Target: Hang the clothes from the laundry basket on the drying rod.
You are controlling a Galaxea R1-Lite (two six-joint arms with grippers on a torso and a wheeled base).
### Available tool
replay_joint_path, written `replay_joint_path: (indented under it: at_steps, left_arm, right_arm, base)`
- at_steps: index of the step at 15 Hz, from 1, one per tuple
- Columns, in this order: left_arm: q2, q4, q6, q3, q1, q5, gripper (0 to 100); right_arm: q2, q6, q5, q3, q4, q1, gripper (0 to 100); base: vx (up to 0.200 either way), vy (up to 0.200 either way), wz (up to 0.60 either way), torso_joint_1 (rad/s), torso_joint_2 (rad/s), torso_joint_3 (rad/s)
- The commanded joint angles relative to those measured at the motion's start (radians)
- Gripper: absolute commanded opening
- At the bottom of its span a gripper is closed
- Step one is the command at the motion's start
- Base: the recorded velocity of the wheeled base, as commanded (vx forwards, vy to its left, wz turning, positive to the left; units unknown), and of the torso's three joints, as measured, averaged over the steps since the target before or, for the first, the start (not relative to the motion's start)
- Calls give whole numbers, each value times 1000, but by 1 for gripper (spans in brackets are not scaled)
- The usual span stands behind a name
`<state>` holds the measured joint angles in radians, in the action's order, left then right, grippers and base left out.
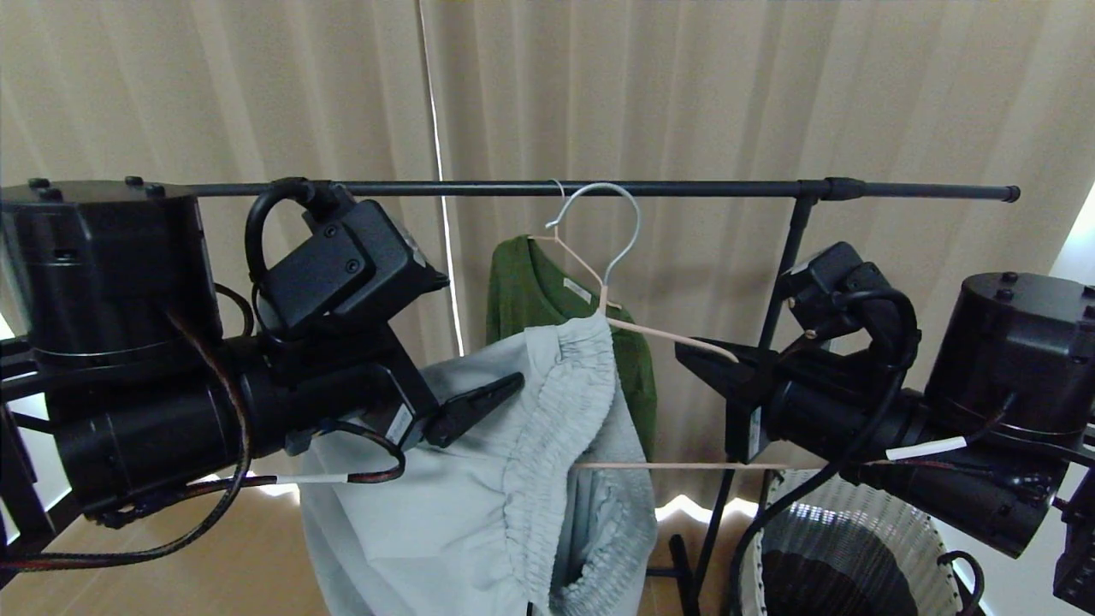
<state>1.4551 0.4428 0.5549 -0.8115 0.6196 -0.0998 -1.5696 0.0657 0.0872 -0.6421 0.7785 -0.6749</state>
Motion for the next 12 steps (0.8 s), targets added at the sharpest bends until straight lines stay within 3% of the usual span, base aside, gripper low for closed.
replay_joint_path:
  at_steps: [1, 3, 4, 12]
  left_arm:
    - [5, 1, 0, 2, -1, 0, 100]
    - [7, 1, 0, 2, -1, 0, 100]
    - [5, 1, 0, 3, -1, 0, 0]
    - [-4, 7, 0, 28, -1, 5, 0]
  right_arm:
    - [2, -1, -1, 2, 4, 0, 0]
    - [5, -1, -23, 4, 10, 0, 0]
    - [11, -1, -30, 2, 10, 0, 0]
    - [16, -3, -53, -1, 45, 0, 0]
  base:
    - [0, 0, 0, 0, 0, 0]
    - [0, 0, 0, 0, 0, 0]
    - [0, 0, 0, 0, 0, 0]
    - [0, 0, 0, 0, 0, 0]
